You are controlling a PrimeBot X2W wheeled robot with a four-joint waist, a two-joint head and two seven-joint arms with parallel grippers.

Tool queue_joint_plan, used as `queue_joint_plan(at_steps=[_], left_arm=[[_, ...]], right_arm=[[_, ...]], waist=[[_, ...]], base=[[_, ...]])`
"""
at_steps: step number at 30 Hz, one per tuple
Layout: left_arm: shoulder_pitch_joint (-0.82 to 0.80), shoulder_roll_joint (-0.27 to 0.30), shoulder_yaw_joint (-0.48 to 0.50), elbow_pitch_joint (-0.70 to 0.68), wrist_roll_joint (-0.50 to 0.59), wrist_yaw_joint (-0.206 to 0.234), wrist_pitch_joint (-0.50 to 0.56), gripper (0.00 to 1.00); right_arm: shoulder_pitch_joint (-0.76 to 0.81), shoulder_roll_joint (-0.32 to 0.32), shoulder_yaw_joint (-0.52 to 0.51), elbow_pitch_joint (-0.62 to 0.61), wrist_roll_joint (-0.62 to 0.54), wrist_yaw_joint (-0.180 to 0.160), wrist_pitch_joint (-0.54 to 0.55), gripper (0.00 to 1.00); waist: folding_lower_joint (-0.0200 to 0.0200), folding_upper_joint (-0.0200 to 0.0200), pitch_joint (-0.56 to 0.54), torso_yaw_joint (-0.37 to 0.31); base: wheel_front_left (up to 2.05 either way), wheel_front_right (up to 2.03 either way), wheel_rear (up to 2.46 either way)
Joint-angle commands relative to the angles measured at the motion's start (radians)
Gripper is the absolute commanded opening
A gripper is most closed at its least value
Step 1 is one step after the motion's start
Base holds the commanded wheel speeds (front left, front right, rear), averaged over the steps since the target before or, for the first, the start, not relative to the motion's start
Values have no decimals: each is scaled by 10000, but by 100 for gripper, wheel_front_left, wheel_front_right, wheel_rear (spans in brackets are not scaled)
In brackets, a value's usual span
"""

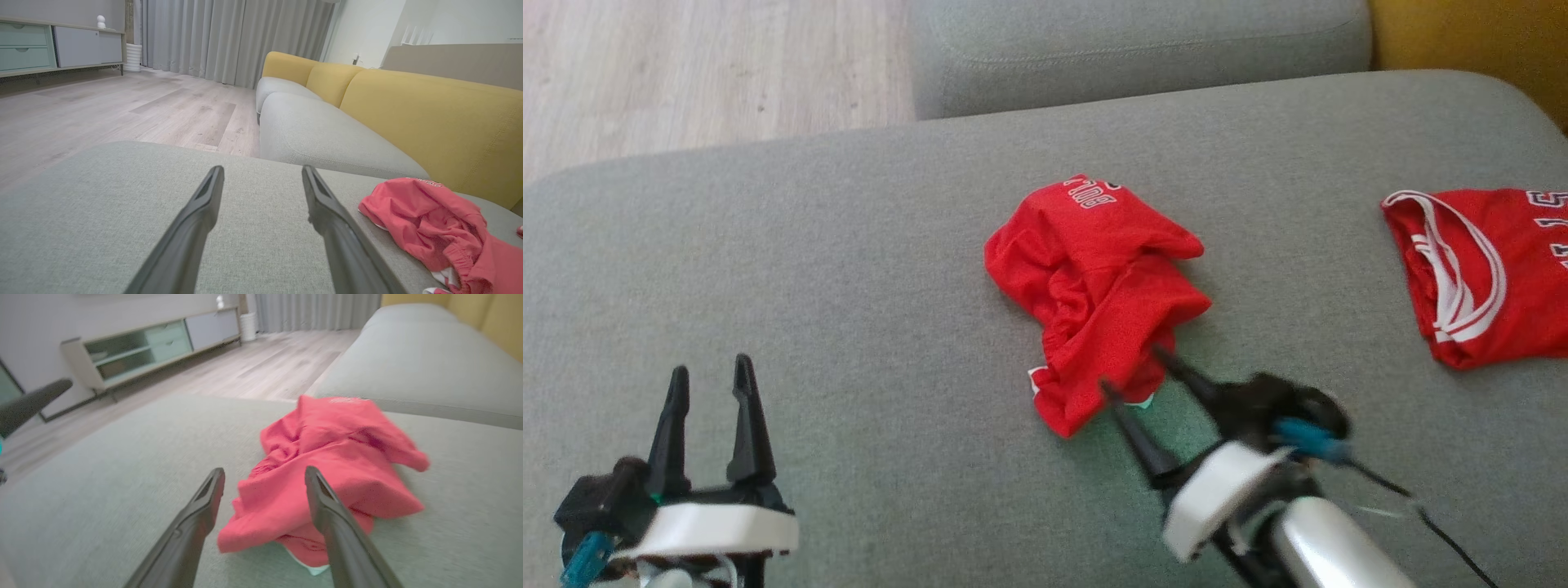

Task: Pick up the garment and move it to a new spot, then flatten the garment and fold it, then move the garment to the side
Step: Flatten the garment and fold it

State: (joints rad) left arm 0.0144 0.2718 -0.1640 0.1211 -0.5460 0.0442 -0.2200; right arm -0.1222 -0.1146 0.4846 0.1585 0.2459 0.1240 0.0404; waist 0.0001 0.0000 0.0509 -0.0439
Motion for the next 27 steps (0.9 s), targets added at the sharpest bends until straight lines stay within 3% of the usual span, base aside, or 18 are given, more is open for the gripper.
queue_joint_plan(at_steps=[1, 4, 13, 23, 25, 26, 27], left_arm=[[-644, 204, 304, -294, -5, 12, -23, 100], [-823, 169, 220, -258, 1, -24, -13, 100], [-1220, 123, 126, -10, -46, -162, -78, 100], [-1356, 56, 106, 197, -88, -216, -175, 100], [-1359, 47, 99, 222, -92, -218, -189, 100], [-1359, 47, 96, 232, -96, -220, -194, 100], [-1356, 46, 93, 240, -101, -224, -199, 100]], right_arm=[[-752, 128, 731, 91, -257, 67, 93, 100], [-1405, 225, 1493, 1046, -742, 67, 268, 100], [-2667, 596, 1564, 3353, -2862, 67, 444, 100], [-3105, 640, 1505, 3748, -2485, 67, -39, 100], [-3133, 641, 1500, 3769, -2279, 67, -51, 58], [-3157, 641, 1483, 3783, -2211, 67, -75, 24], [-3160, 641, 1454, 3822, -2104, 67, -57, 0]], waist=[[-1, 0, 124, 100], [-1, 0, 284, 246], [-1, 0, 600, 508], [-1, 0, 639, 559], [-1, 0, 631, 546], [-1, 0, 624, 536], [-1, 0, 614, 523]], base=[[0, 0, 0], [0, 0, 0], [0, 0, 0], [0, 0, 0], [0, 0, 0], [0, 0, 0], [0, 0, 0]])
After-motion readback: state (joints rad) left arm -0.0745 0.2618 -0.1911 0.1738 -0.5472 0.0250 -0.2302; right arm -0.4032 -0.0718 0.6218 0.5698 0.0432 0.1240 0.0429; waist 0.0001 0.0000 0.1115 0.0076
